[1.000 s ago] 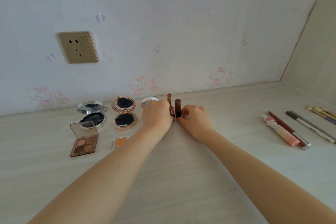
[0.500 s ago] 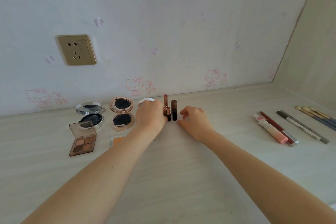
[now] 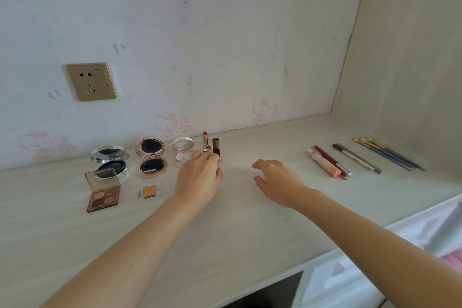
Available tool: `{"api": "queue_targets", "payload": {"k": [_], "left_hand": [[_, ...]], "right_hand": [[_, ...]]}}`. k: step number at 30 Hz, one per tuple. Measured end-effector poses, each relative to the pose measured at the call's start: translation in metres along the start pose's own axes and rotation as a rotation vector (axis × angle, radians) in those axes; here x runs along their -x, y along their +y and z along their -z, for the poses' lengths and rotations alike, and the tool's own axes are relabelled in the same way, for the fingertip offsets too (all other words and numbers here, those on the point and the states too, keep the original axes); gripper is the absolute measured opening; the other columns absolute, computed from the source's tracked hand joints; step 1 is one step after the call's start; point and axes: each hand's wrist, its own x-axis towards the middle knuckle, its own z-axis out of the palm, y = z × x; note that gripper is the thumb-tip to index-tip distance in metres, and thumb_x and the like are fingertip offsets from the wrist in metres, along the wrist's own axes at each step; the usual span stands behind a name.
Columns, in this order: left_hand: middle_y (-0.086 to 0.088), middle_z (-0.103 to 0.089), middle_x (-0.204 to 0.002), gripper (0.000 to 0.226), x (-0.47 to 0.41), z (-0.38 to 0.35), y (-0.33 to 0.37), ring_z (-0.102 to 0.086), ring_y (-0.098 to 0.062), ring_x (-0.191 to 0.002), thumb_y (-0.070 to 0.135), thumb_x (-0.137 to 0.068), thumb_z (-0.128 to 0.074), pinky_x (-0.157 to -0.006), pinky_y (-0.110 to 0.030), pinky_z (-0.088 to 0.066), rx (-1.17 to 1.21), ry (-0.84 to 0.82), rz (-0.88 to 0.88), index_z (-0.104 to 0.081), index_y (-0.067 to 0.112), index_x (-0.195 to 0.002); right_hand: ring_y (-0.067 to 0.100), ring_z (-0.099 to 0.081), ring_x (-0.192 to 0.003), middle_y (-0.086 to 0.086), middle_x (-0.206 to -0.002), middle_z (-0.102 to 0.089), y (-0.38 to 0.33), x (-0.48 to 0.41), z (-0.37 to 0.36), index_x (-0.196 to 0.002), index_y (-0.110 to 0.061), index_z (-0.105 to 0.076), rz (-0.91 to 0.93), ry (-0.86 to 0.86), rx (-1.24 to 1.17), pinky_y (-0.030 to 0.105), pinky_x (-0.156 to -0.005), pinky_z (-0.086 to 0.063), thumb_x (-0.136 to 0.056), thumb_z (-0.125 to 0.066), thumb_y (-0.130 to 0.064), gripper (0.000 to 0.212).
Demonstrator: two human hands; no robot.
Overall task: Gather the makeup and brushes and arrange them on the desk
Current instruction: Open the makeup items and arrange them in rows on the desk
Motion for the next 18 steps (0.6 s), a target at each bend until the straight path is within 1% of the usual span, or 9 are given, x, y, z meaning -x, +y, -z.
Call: {"api": "queue_targets", "payload": {"k": [4,6,9,12,15,18], "left_hand": [[-0.001,-0.064,-0.114,0.028,0.010,-0.008,0.026,-0.049,-0.021,-0.116,0.022,-0.093,-0.049,-0.084,-0.036,-0.047,0.051,-0.072,-0.051,-0.060,0.013,-0.118],[0.000,-0.062,-0.118,0.030,0.011,-0.013,0.040,-0.046,-0.020,-0.119,0.022,-0.095,-0.047,-0.086,-0.035,-0.045,0.065,-0.112,-0.072,-0.058,0.014,-0.121],[0.000,-0.061,-0.117,0.029,0.013,-0.024,0.061,-0.045,-0.019,-0.120,0.022,-0.094,-0.045,-0.087,-0.034,-0.046,0.067,-0.167,-0.132,-0.058,0.014,-0.119],[0.000,-0.061,-0.117,0.029,0.011,-0.038,0.084,-0.046,-0.020,-0.119,0.021,-0.094,-0.044,-0.088,-0.034,-0.046,0.094,-0.187,-0.181,-0.058,0.013,-0.118],[-0.001,-0.060,-0.119,0.029,0.003,-0.049,0.107,-0.045,-0.020,-0.119,0.022,-0.094,-0.044,-0.091,-0.035,-0.045,0.126,-0.194,-0.216,-0.058,0.014,-0.118],[-0.002,-0.058,-0.122,0.030,-0.011,-0.060,0.128,-0.044,-0.021,-0.120,0.023,-0.094,-0.043,-0.094,-0.036,-0.043,0.137,-0.223,-0.234,-0.057,0.014,-0.119]], "right_hand": [[0.022,-0.047,-0.123,0.005,-0.133,-0.052,0.016,0.031,0.016,-0.136,-0.016,-0.044,-0.043,0.002,0.014,0.034,-0.094,-0.046,-0.099,-0.042,-0.027,0.039],[0.021,-0.047,-0.123,0.004,-0.134,-0.051,0.026,0.046,0.022,-0.136,-0.017,-0.045,-0.065,0.006,0.020,0.034,-0.094,-0.046,-0.099,-0.041,-0.027,0.038],[0.020,-0.052,-0.117,0.003,-0.134,-0.052,0.043,0.065,0.030,-0.134,-0.019,-0.046,-0.102,-0.002,0.031,0.034,-0.093,-0.048,-0.099,-0.041,-0.027,0.036],[0.020,-0.056,-0.112,0.002,-0.133,-0.052,0.060,0.077,0.039,-0.132,-0.020,-0.048,-0.127,-0.002,0.058,0.033,-0.091,-0.050,-0.099,-0.044,-0.027,0.034],[0.020,-0.053,-0.118,0.000,-0.134,-0.052,0.078,0.084,0.050,-0.131,-0.021,-0.049,-0.152,0.032,0.092,0.032,-0.093,-0.050,-0.098,-0.046,-0.028,0.034],[0.019,-0.048,-0.120,0.002,-0.132,-0.052,0.097,0.084,0.058,-0.132,-0.020,-0.049,-0.169,0.072,0.121,0.030,-0.094,-0.046,-0.098,-0.047,-0.027,0.035]]}}
